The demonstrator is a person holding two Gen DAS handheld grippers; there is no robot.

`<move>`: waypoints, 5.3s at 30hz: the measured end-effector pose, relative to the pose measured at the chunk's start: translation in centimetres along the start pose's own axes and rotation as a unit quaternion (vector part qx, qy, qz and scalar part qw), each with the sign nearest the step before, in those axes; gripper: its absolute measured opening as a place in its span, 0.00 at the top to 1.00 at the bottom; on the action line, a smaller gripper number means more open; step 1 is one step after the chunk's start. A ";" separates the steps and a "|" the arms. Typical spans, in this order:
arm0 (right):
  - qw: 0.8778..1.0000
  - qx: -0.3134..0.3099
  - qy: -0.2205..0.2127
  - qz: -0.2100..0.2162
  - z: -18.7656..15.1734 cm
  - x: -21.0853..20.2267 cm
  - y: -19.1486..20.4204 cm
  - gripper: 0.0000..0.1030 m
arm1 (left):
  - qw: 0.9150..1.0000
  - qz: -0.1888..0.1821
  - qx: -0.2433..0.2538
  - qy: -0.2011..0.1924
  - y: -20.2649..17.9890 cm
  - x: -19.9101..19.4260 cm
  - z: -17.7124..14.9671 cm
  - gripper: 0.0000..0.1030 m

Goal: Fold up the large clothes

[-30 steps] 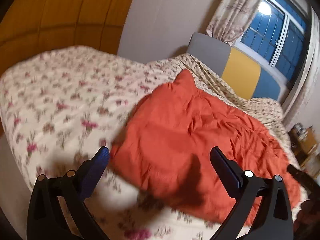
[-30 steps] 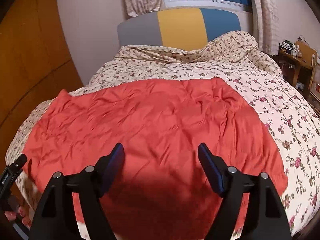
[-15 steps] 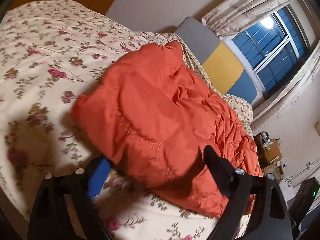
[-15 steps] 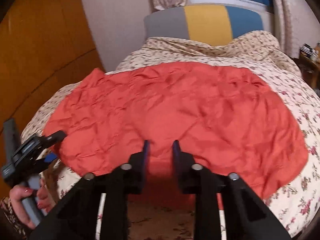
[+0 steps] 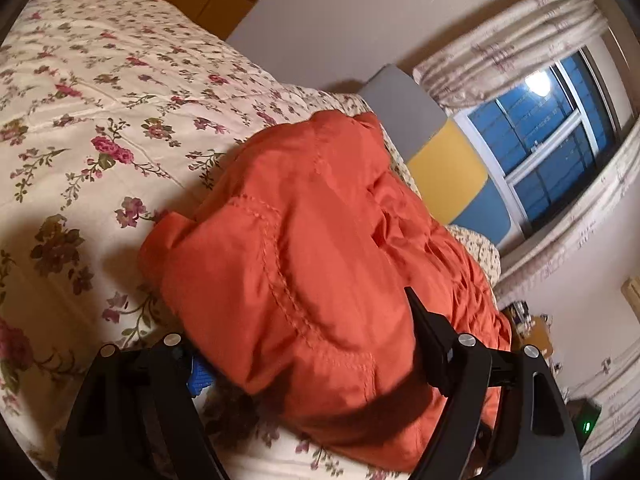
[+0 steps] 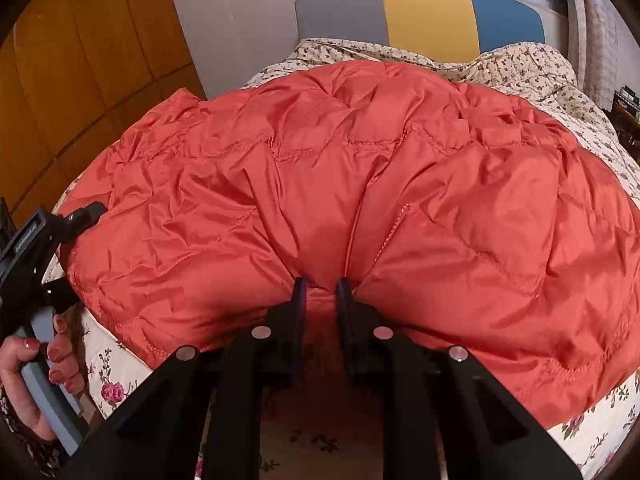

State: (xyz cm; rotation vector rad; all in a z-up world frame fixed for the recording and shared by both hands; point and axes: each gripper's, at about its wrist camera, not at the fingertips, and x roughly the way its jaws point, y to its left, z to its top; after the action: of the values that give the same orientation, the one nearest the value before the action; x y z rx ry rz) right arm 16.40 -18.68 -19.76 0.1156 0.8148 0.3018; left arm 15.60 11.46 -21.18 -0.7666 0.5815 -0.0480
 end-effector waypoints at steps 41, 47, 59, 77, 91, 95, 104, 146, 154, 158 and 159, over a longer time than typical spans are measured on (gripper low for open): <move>0.991 0.114 -0.068 0.035 0.5 -7.0 -7.4 0.67 | 0.930 -0.047 0.350 -0.096 -22.0 -4.7 -4.4 0.71; 0.980 0.176 -0.079 -0.044 -1.0 -10.5 -14.0 0.66 | 0.919 -0.056 0.380 -0.090 -23.8 -3.9 -6.0 0.71; 0.973 0.216 -0.072 -0.033 -3.1 -11.2 -18.1 0.67 | 0.882 -0.072 0.462 -0.055 -28.2 -0.9 -11.3 0.71; 0.949 0.282 -0.127 0.056 -3.1 -16.4 -21.4 0.57 | 0.783 -0.098 0.615 -0.004 -29.4 4.3 -24.0 0.57; 0.969 0.241 -0.041 0.043 0.0 -12.8 -19.7 0.89 | 0.782 -0.181 0.594 0.041 -28.4 1.5 -22.7 0.34; 0.968 0.246 -0.039 0.033 -1.1 -11.7 -19.7 0.89 | 0.820 -0.184 0.541 0.034 -26.4 -1.0 -19.6 0.34; 0.957 0.262 -0.115 0.038 -0.1 -15.2 -20.2 0.62 | 0.940 -0.028 0.339 -0.029 -20.5 1.7 -7.6 0.27; 0.958 0.261 -0.112 -0.042 2.3 -8.9 -25.4 0.79 | 0.887 -0.002 0.460 0.043 -29.9 11.6 -15.3 0.11; 0.953 0.232 -0.177 -0.077 5.3 -15.2 -24.1 0.70 | 0.914 -0.020 0.399 0.076 -31.2 11.2 -11.7 0.11; 0.966 0.184 -0.173 -0.054 9.6 -14.6 -22.4 0.70 | 0.916 0.004 0.389 0.094 -32.2 12.8 -11.3 0.09; 0.971 0.167 -0.163 -0.053 11.0 -13.6 -22.0 0.70 | 0.915 0.006 0.391 0.094 -32.3 13.0 -11.4 0.09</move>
State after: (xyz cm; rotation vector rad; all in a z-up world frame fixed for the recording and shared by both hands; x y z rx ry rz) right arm 20.56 -43.64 -7.52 0.4252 0.5368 0.0380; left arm 26.05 -22.54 -12.35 0.0273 0.6809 -0.3265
